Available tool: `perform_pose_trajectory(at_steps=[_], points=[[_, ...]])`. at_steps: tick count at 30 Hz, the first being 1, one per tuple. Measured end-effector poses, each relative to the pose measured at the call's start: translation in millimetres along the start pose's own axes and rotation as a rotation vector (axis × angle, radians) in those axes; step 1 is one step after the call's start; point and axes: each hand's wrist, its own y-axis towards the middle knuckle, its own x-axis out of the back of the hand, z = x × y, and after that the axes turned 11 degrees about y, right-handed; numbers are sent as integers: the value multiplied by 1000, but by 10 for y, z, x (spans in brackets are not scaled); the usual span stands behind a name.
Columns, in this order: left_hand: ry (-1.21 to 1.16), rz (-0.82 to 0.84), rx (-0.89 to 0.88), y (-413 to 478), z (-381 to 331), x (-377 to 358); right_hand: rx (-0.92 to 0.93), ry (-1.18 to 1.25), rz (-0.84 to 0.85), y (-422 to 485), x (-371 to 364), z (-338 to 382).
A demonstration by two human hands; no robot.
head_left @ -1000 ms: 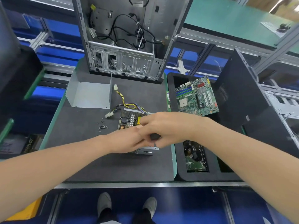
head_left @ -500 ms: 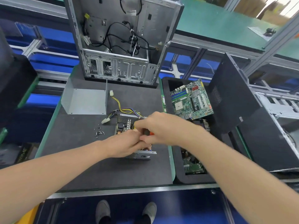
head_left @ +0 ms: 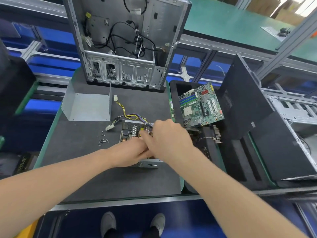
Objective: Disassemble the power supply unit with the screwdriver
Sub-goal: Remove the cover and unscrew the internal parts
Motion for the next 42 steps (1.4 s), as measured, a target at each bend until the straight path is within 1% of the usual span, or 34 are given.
perform_pose_trajectory(at_steps=[1, 2, 3, 7, 8, 10, 12, 14, 15, 16, 18, 19, 20, 21, 23, 24, 26, 29, 31, 32, 34, 36, 40, 42], points=[[-7, 10, 6, -7, -4, 7, -28, 4, 13, 11, -49, 34], [-26, 17, 4, -13, -6, 19, -5, -4, 48, 43, -58, 44], [-50, 21, -6, -22, -2, 24, 68, -9, 105, 83, -28, 21], [-114, 29, -5, -36, -26, 56, 528, -39, 440, 226, 306, -209], [-124, 15, 2, -33, -17, 50, 632, -60, 481, 244, 355, -259], [-113, -14, 2, -30, -6, 34, 797, -88, 510, 292, 374, -311], [-88, -28, -11, -35, -14, 34, 861, -127, 528, 323, 369, -276], [-60, -15, -38, -35, -23, 29, 852, -153, 529, 313, 341, -245], [-38, -11, -53, -27, -20, 24, 808, -115, 491, 281, 318, -242], [-18, -9, -61, -13, -10, 18, 723, -50, 411, 236, 282, -239], [-39, -46, -50, -5, -8, 16, 426, 41, 136, 128, 157, -207], [-47, -62, -48, -16, -5, 17, 252, 22, -3, 77, 84, -161], [-33, -58, -45, -27, -14, 31, 111, -5, -96, 32, 16, -90], [-12, -37, -41, -31, -31, 53, 12, -8, -132, 12, -47, -22], [-23, 5, -29, -33, -44, 65, -63, 49, -94, 38, -115, 43], [-50, 23, -24, -33, -42, 67, -44, 74, -37, 67, -96, 33], [-56, 33, -22, -37, -15, 51, 94, 110, 122, 119, 11, -58], [-178, -67, -25, -64, -7, 51, 343, 149, 376, 148, 246, -233], [-286, -134, -16, -82, 12, 95, 485, 165, 464, 182, 350, -325], [-331, -155, -7, -78, 34, 112, 522, 165, 483, 211, 373, -353], [-382, -145, 16, -71, 60, 164, 549, 177, 496, 264, 368, -369], [-426, -107, 32, -45, 75, 206, 565, 212, 485, 313, 336, -360], [-427, 25, 69, 20, 150, 288, 613, 253, 481, 393, 319, -355], [-417, 47, 93, 50, 177, 322, 607, 220, 395, 375, 261, -328]])
